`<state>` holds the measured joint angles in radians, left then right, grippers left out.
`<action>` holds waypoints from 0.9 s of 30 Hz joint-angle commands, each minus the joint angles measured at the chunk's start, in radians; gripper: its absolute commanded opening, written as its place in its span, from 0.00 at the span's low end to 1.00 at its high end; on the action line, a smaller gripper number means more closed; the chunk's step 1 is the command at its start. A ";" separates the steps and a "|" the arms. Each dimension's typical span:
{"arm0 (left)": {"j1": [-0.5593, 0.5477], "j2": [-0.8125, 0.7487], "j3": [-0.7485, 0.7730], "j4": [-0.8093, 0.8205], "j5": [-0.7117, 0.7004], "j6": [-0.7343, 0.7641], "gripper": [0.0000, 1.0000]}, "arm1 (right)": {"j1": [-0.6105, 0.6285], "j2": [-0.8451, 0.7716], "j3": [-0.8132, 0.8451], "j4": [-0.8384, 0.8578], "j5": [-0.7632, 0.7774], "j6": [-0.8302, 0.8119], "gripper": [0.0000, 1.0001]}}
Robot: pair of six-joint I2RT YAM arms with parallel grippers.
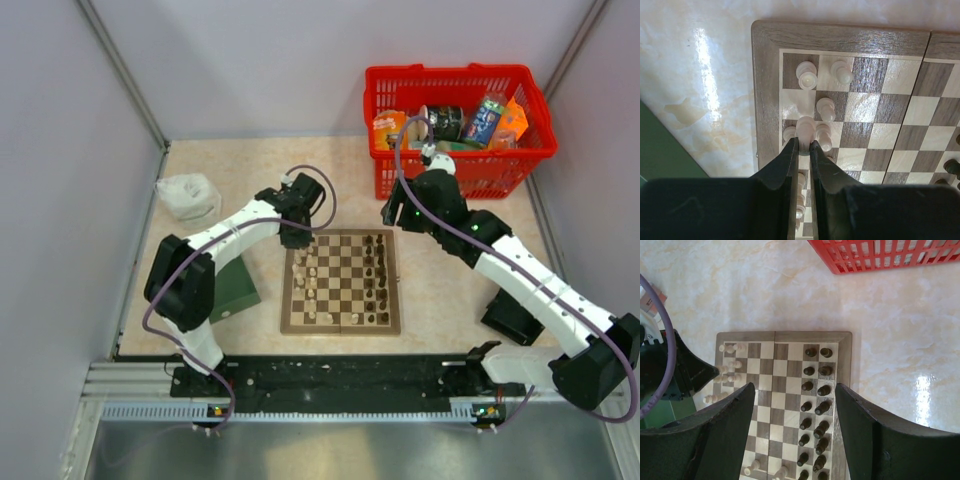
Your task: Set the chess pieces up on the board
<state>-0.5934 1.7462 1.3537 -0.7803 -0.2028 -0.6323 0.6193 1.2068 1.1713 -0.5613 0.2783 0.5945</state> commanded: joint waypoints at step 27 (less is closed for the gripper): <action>0.007 0.085 0.044 0.021 -0.041 -0.004 0.00 | -0.009 0.016 0.001 0.037 -0.024 -0.015 0.66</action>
<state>-0.5903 1.8095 1.3605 -0.7612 -0.2298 -0.6327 0.6193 1.2228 1.1713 -0.5613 0.2630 0.5938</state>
